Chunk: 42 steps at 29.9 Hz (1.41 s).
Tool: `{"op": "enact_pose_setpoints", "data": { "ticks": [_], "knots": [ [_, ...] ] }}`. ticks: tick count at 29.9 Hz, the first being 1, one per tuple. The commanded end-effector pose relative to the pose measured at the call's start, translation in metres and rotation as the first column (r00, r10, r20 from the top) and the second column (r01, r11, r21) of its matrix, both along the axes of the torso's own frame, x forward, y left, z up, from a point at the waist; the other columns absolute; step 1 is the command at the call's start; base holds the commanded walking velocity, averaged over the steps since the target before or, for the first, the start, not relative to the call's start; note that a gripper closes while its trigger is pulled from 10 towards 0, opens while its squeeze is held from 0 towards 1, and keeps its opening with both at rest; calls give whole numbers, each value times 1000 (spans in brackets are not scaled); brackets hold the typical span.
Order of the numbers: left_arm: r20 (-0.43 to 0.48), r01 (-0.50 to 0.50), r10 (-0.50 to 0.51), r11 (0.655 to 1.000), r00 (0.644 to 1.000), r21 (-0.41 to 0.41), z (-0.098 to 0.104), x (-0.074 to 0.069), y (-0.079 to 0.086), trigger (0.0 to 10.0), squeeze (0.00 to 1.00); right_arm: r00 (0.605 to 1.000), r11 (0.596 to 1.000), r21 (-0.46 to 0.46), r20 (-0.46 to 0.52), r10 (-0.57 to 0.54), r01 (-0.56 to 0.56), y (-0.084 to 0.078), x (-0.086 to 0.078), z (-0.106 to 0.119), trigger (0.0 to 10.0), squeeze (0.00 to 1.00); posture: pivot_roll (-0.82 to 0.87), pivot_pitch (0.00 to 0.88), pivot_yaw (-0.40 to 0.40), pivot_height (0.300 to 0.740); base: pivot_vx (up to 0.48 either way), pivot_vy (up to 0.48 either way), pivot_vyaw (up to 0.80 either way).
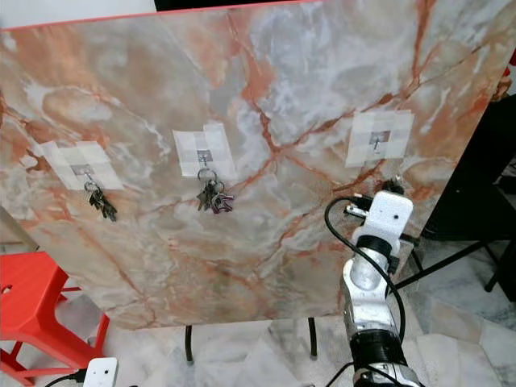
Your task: Hang keys on a hook
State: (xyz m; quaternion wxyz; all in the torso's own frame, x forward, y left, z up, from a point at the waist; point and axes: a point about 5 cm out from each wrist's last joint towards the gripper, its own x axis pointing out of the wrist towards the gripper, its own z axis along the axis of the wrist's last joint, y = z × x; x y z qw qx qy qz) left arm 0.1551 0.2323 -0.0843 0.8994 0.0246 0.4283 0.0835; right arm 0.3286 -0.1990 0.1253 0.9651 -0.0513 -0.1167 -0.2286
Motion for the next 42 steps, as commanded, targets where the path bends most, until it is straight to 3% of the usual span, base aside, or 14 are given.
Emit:
{"op": "enact_pose_setpoints", "data": {
  "ticks": [1,9,25,30,42],
  "knots": [
    [-20,7,-7,1000,1000,23,-1,-6,5,10000,0,997,999,-23,67,42,-41,5,5,17,10000,0,38,0,52,740,0,0,0],
    [-18,11,-11,1000,1000,28,-1,-5,4,10000,0,991,995,-69,100,84,-77,9,7,26,10000,0,37,0,53,740,0,0,0],
    [-12,11,-10,999,1000,34,-1,-4,4,10000,0,972,978,-67,117,202,-195,22,21,39,10000,0,40,0,51,740,0,0,0],
    [-12,9,-8,999,1000,34,-1,-4,4,10000,0,983,986,2,81,166,-167,15,25,34,10000,0,43,0,52,740,0,0,0],
    [-9,8,-8,999,1000,37,0,-3,5,10000,0,988,988,48,61,142,-145,5,31,35,10000,0,41,0,55,740,0,0,0]
  ]
}}
